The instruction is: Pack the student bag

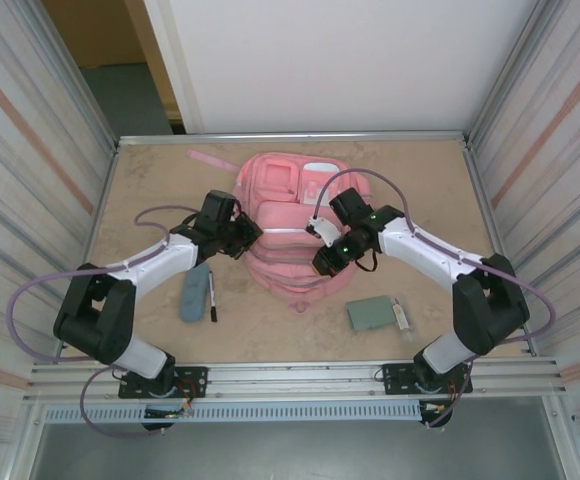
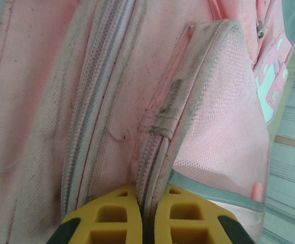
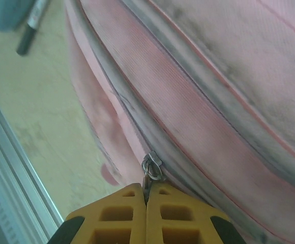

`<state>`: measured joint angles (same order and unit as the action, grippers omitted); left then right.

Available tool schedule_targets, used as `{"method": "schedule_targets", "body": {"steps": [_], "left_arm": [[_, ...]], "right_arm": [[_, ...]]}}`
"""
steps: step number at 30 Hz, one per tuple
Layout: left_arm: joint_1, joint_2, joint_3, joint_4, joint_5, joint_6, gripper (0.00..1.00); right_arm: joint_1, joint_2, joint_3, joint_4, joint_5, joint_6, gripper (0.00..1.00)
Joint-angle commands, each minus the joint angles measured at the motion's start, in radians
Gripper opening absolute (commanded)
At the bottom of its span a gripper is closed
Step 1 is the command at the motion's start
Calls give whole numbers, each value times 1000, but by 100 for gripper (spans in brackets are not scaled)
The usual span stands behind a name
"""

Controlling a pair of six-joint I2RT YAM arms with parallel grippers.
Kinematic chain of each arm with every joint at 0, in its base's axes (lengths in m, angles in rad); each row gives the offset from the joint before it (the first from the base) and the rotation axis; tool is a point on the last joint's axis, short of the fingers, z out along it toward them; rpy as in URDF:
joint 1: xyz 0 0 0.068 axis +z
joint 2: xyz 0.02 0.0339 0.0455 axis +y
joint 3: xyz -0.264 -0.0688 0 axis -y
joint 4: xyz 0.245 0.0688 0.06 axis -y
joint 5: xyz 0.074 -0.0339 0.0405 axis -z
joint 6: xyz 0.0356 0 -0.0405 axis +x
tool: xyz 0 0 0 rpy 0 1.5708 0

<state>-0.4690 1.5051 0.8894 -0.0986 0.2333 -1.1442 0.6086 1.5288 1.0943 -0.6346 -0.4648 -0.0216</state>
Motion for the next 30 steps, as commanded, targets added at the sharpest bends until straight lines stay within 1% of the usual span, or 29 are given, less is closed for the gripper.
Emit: {"method": "schedule_targets", "body": {"steps": [1, 4, 6, 7, 11, 13, 15, 17, 19, 20, 22, 23, 25, 26, 28, 30], "left_arm": [[-21, 20, 20, 104, -44, -52, 0], [-45, 34, 26, 124, -40, -64, 0], [-63, 44, 30, 131, -50, -70, 0], [-69, 52, 34, 137, -46, -73, 0], [-71, 75, 47, 158, 0, -71, 0], [-71, 75, 46, 152, -3, -59, 1], [-61, 70, 46, 140, -2, -36, 9], [-41, 47, 46, 120, 29, 23, 21], [-30, 3, 38, 69, 25, 91, 36], [-24, -26, 30, 37, 14, 127, 40], [-13, -88, 13, -17, 8, 191, 45], [-6, -124, -1, -25, 28, 236, 48], [2, -181, -35, -5, 89, 342, 50], [-1, -202, -40, -27, 87, 385, 50], [-16, -218, -46, -63, 66, 434, 50], [-47, -218, -53, -78, 70, 468, 50]], "right_arm": [[68, -50, -5, 203, -35, 256, 0], [112, -18, 4, 289, 16, 410, 2], [133, 15, 21, 307, 72, 504, 3], [144, 30, 26, 308, 100, 540, 3], [180, 68, 13, 349, 143, 667, 5], [207, 73, -23, 416, 143, 711, 7], [237, 70, -66, 485, 163, 740, 11], [247, 68, -98, 534, 172, 760, 12], [244, 65, -101, 535, 168, 759, 14], [241, 62, -98, 526, 163, 748, 15], [239, 36, -97, 494, 173, 716, 21], [236, 14, -97, 470, 183, 695, 26], [222, -35, -101, 422, 222, 657, 35], [216, -65, -109, 410, 246, 613, 37], [211, -124, -124, 371, 342, 537, 40], [202, -183, -133, 338, 420, 454, 41]]}}
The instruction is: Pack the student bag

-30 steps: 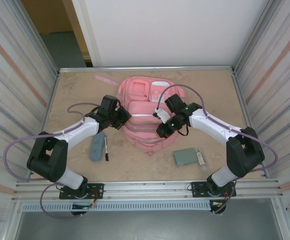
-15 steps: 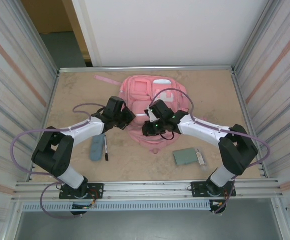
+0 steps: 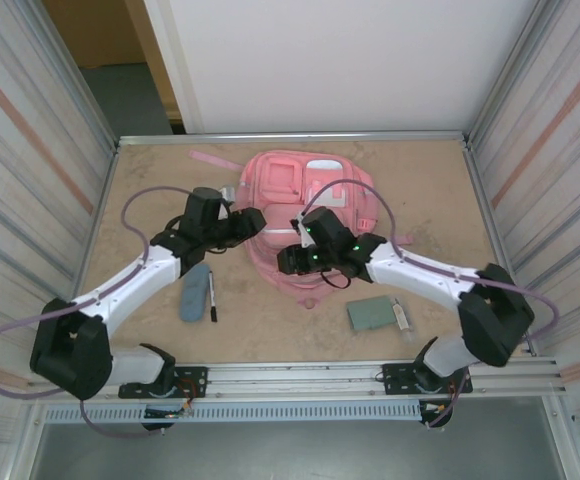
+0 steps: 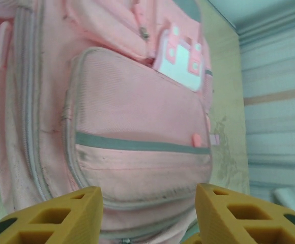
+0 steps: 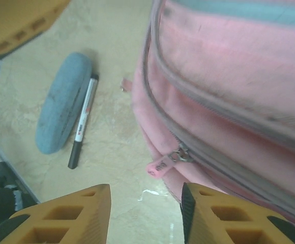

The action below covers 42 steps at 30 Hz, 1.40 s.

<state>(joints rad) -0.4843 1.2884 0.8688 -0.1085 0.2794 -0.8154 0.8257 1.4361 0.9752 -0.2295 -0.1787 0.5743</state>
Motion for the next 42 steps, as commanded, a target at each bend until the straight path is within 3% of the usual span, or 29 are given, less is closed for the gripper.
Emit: {"method": "schedule_targets", "body": {"steps": [1, 6, 13, 24, 30, 37, 40, 42], "left_arm": [[-55, 1, -33, -83, 18, 154, 50], [-186, 44, -1, -202, -138, 230, 51], [-212, 112, 34, -285, -145, 237, 50], [-212, 221, 59, -225, -42, 268, 47], [-221, 266, 92, -218, 12, 292, 35], [-254, 321, 125, -178, 63, 303, 14], [-261, 342, 141, -164, 103, 305, 4], [-265, 343, 151, -160, 128, 308, 0]], "right_arm": [[-24, -119, -16, -80, 175, -176, 41], [-92, -234, -49, -78, 291, -244, 44], [-222, -290, -71, -50, 206, -231, 45], [-235, -287, -96, -16, 164, -205, 45], [-237, -282, -106, 4, 167, -202, 45], [-235, -249, -101, 6, 159, -165, 45], [-235, -235, -76, -117, 284, 7, 45], [-235, -228, -30, -263, 375, 222, 48]]}}
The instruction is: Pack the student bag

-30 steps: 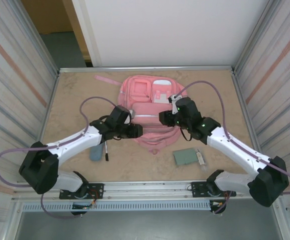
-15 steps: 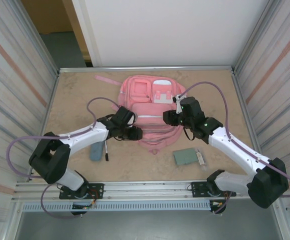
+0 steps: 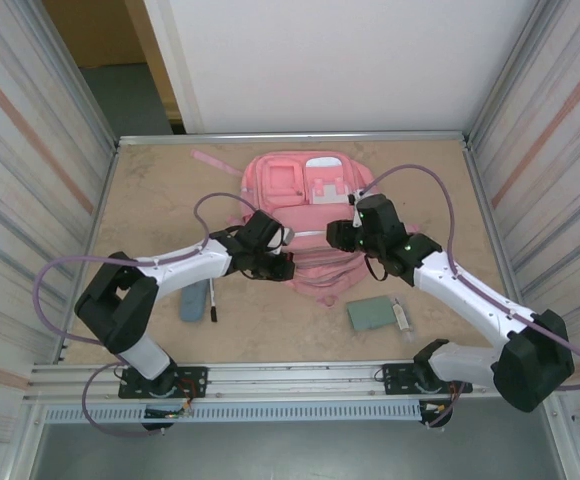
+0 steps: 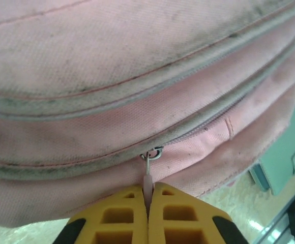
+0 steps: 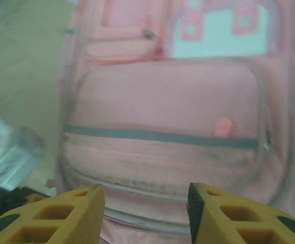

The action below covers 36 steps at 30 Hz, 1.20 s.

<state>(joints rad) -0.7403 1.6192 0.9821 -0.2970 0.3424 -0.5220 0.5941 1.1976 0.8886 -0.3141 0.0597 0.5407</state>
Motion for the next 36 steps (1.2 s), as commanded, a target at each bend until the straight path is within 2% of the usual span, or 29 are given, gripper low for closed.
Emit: {"method": "schedule_targets", "body": {"steps": [1, 2, 4, 7, 11, 16, 23, 26, 29, 32, 33, 34, 36], "left_arm": [[-12, 8, 35, 34, 67, 15, 0], [-17, 4, 31, 50, 67, 18, 0], [-20, -7, 26, 79, 79, 24, 0], [-28, -34, 27, 98, 86, 43, 0], [-44, -63, 14, 156, 80, 77, 0], [-72, -60, 16, 185, 67, 98, 0], [-105, -38, 7, 218, 47, 103, 0], [-105, -43, 1, 223, 54, 102, 0], [-107, -58, -9, 235, 50, 105, 0], [-107, -65, -19, 284, 73, 102, 0], [-109, -66, -20, 295, 79, 102, 0], [-114, -68, -21, 304, 82, 101, 0], [-118, -65, -28, 329, 84, 102, 0]], "right_arm": [[-7, 13, 66, -215, 136, 306, 51], [-7, 13, 65, -239, 131, 356, 57], [-12, 15, 58, -283, 126, 498, 56], [-20, 30, 25, -241, 44, 577, 60], [-28, 112, 24, -158, -46, 596, 61], [-31, 227, 72, -98, -81, 607, 61], [-7, 294, 138, -100, 15, 546, 51], [23, 296, 156, -142, 91, 533, 53], [14, 301, 143, -136, 61, 565, 57], [-22, 321, 126, -126, 3, 606, 57], [-30, 328, 117, -117, -17, 621, 56], [-38, 336, 105, -95, -48, 649, 50], [-43, 340, 94, -45, -82, 651, 26]]}}
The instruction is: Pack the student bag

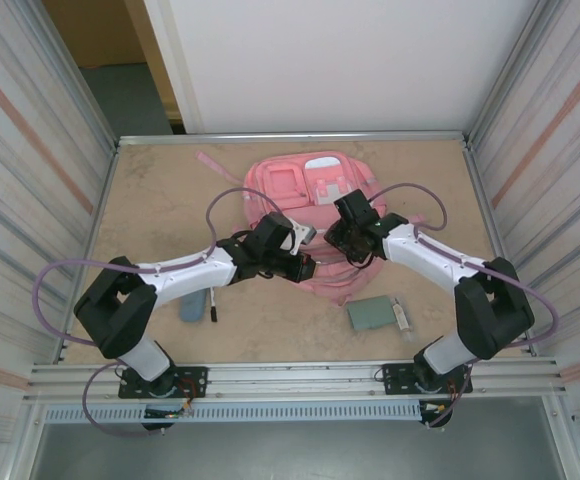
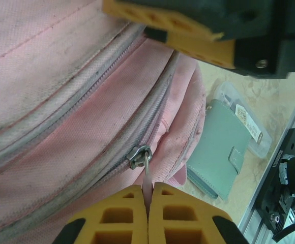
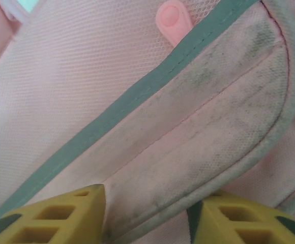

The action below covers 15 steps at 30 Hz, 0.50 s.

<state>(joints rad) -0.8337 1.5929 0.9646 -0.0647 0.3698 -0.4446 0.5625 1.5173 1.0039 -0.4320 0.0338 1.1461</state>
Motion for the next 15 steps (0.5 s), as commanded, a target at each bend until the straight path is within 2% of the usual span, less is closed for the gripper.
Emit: {"method": "schedule_targets", "body": {"steps": [1, 4, 5, 10, 15], "left_arm": [[-22, -35, -17, 110, 67, 18, 0], [20, -45, -27, 47, 56, 6, 0], [35, -62, -49, 32, 34, 1, 0], [93, -173, -169, -13, -79, -7, 0], [107, -253, -237, -35, -186, -6, 0]], "right_arm": [[-6, 13, -13, 78, -42, 17, 17], [29, -34, 41, 10, 106, -85, 1], [33, -55, 47, 3, 142, -115, 0], [7, -142, 58, -21, 180, -217, 0], [-30, -184, 73, -28, 115, -276, 0]]}}
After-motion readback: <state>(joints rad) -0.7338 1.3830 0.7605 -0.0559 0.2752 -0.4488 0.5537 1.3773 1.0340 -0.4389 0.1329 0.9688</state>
